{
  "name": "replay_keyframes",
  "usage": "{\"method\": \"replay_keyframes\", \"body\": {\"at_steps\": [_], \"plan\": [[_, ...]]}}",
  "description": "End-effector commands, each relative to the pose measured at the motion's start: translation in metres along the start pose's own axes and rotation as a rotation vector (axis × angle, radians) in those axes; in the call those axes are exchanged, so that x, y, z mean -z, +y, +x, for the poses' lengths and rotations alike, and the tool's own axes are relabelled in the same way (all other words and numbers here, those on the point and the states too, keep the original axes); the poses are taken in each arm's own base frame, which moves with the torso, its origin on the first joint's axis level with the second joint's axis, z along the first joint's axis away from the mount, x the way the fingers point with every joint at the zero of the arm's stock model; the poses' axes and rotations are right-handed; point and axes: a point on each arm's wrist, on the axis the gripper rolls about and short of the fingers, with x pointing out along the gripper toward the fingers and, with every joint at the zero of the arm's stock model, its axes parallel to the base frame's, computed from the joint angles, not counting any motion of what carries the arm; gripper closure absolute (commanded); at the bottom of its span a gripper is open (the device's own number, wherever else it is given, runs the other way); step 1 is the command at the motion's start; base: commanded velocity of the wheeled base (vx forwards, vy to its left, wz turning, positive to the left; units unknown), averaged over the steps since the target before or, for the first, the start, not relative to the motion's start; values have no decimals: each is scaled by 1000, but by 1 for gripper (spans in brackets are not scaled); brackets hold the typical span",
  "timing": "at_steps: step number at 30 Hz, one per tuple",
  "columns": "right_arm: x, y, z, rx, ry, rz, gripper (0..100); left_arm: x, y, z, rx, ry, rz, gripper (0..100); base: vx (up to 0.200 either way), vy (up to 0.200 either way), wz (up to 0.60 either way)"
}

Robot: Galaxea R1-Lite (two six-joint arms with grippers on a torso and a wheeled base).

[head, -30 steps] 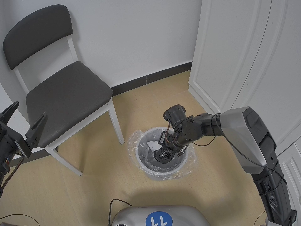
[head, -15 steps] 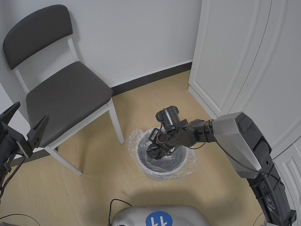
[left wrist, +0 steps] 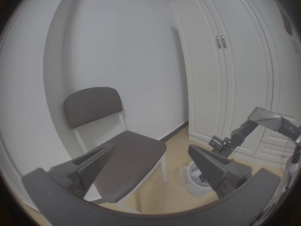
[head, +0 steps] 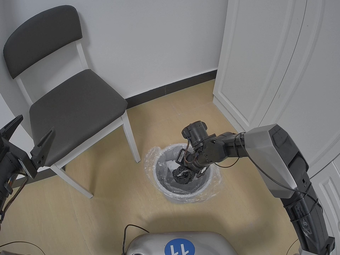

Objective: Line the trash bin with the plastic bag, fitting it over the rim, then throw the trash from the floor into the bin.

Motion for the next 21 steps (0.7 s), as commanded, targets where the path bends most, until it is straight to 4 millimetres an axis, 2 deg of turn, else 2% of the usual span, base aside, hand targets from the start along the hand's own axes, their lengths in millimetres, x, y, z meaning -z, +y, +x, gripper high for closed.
{"method": "replay_keyframes", "body": {"at_steps": [1, 7, 12, 21], "plan": [[5, -1, 5, 7, 10, -5, 100, 0, 0, 0, 1, 0, 1, 0, 0, 0, 0], [5, -3, 6, 13, 15, -6, 100, 3, -1, 1, 4, 13, 6, 0, 0, 0, 0], [15, -6, 5, 73, 89, -52, 100, 4, -1, 1, 5, 17, 8, 0, 0, 0, 0], [11, -11, 14, 52, 61, -47, 100, 4, -1, 1, 5, 19, 8, 0, 0, 0, 0]]}}
